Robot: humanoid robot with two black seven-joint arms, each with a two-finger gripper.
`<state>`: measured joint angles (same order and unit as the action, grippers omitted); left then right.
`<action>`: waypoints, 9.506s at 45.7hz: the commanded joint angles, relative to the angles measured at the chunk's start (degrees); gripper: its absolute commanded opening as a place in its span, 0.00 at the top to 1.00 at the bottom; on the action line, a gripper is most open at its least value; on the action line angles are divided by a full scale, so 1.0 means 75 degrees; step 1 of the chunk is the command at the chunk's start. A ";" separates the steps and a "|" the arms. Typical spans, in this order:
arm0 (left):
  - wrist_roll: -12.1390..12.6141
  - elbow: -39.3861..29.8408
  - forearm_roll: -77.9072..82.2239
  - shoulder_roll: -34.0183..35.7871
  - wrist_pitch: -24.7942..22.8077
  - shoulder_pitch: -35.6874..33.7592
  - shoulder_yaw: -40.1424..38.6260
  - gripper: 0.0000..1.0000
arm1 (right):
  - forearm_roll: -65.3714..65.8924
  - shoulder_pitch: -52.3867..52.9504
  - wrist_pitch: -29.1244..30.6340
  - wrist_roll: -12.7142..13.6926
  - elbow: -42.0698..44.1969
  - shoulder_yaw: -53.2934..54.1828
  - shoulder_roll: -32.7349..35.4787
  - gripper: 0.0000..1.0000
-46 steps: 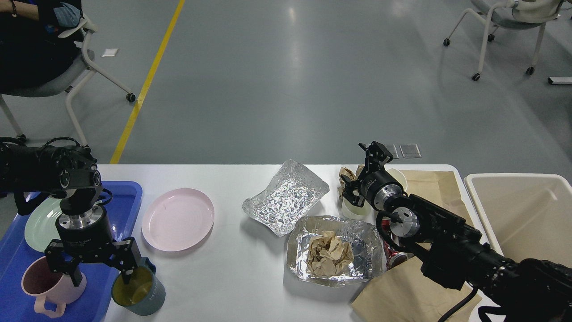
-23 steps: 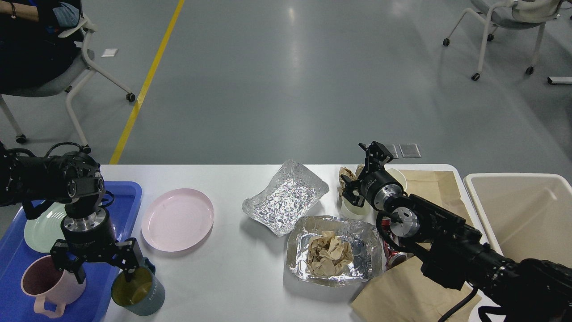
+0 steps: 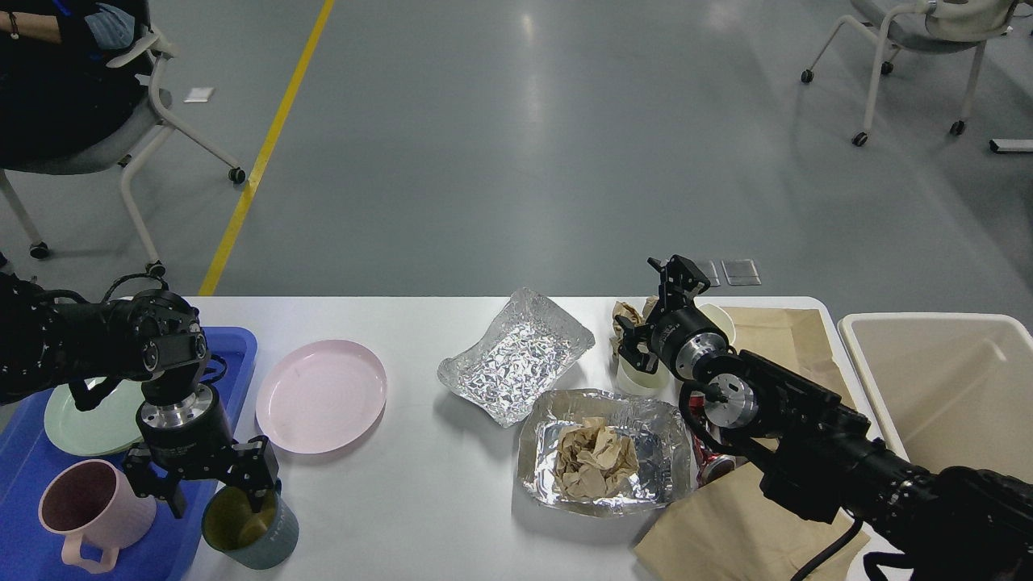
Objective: Tidy desktop
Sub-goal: 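Close the left gripper on the olive-green mug, then lift the mug and set it on the blue tray corner, then open the left gripper and withdraw it from the mug, then move the left gripper to the rim of the pink plate, then grip the pink plate rim with the left gripper and lift it, then carry the pink plate over the tray and lower onto green plate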
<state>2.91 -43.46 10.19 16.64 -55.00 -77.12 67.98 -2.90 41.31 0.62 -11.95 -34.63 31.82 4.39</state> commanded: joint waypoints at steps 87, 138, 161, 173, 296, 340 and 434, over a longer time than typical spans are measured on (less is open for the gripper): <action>-0.0036 0.2056 -0.0059 0.3230 0.0000 -0.0252 -0.0908 1.00 | 0.0000 0.0000 0.0000 0.0000 0.0000 0.0000 0.0000 0.00; -0.0142 0.3755 -0.0152 0.3232 0.0000 0.2478 -0.1295 0.98 | 0.0000 0.0000 0.0000 0.0000 0.0000 0.0000 0.0000 0.00; -0.0142 0.3861 -0.0140 0.2950 0.0000 0.2783 -0.1295 0.81 | 0.0000 0.0000 0.0000 0.0000 0.0000 0.0000 0.0000 0.00; -0.0107 0.3826 -0.0105 0.2950 0.0000 0.2748 -0.1225 0.49 | 0.0000 0.0000 0.0000 0.0000 0.0000 0.0000 0.0000 0.00; 0.0749 0.3756 -0.0527 -0.0378 0.1016 0.2033 -0.2760 0.09 | 0.0000 0.0000 0.0000 0.0000 0.0000 0.0000 0.0000 0.00; 0.1674 0.3756 -0.0527 -0.0519 0.1920 0.2432 -0.3592 0.31 | 0.0000 0.0000 0.0000 0.0000 0.0000 0.0000 0.0000 0.00; 0.1675 0.3861 -0.0515 0.2868 0.0000 0.1505 -0.4705 1.00 | 0.0000 0.0000 0.0000 0.0000 0.0000 0.0000 0.0000 0.00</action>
<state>15.33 -14.73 6.21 37.47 -55.02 -69.43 32.80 -2.91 41.31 0.62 -11.95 -34.63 31.82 4.39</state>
